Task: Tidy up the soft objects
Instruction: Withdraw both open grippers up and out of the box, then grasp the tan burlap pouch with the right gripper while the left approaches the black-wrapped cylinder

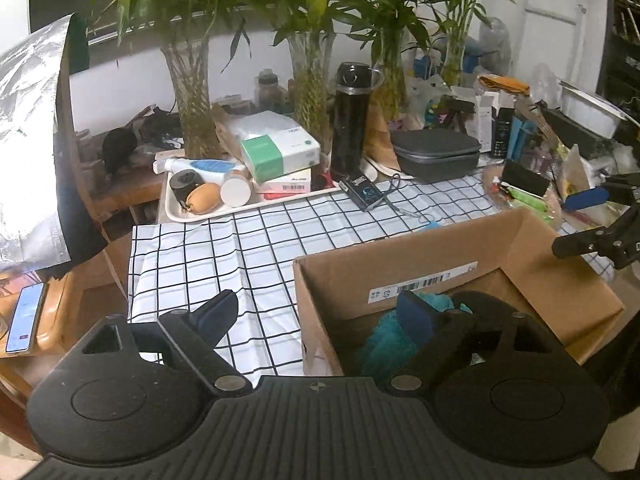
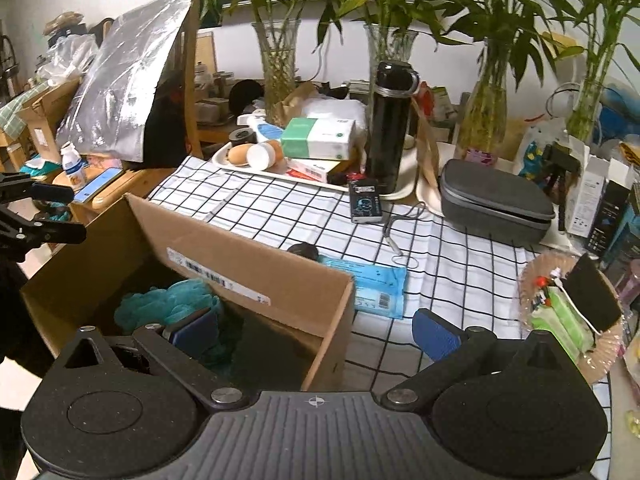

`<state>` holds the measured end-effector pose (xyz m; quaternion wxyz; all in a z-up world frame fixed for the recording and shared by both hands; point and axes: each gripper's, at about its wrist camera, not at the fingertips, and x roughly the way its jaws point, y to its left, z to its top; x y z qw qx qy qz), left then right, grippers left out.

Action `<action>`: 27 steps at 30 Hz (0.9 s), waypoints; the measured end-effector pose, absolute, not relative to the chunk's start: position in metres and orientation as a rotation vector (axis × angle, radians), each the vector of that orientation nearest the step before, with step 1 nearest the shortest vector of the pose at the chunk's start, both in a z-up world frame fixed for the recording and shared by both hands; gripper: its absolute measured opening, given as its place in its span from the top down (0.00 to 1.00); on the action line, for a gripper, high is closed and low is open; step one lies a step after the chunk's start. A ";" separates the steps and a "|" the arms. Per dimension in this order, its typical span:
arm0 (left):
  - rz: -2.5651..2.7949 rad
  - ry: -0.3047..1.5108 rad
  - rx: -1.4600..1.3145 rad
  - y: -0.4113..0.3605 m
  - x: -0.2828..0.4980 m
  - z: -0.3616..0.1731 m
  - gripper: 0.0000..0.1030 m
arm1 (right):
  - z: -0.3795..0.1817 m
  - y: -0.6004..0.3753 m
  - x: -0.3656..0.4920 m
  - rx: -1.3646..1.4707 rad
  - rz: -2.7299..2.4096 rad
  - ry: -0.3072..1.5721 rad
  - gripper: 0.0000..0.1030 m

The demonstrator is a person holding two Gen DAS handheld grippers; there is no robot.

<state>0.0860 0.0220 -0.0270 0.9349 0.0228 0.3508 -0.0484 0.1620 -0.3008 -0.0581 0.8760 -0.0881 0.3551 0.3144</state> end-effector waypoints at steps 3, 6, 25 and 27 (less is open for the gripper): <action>-0.102 0.708 0.051 0.023 0.089 -0.025 0.15 | -0.059 -0.303 0.166 -0.167 0.621 0.737 0.00; -0.120 0.691 0.046 0.025 0.091 -0.023 0.15 | -0.060 -0.306 0.171 -0.148 0.582 0.737 0.00; -0.179 0.595 0.042 0.041 0.121 -0.016 0.15 | -0.070 -0.323 0.213 -0.013 0.445 0.710 0.00; -0.178 0.617 0.024 0.044 0.130 -0.019 0.16 | -0.072 -0.322 0.215 -0.014 0.444 0.705 0.00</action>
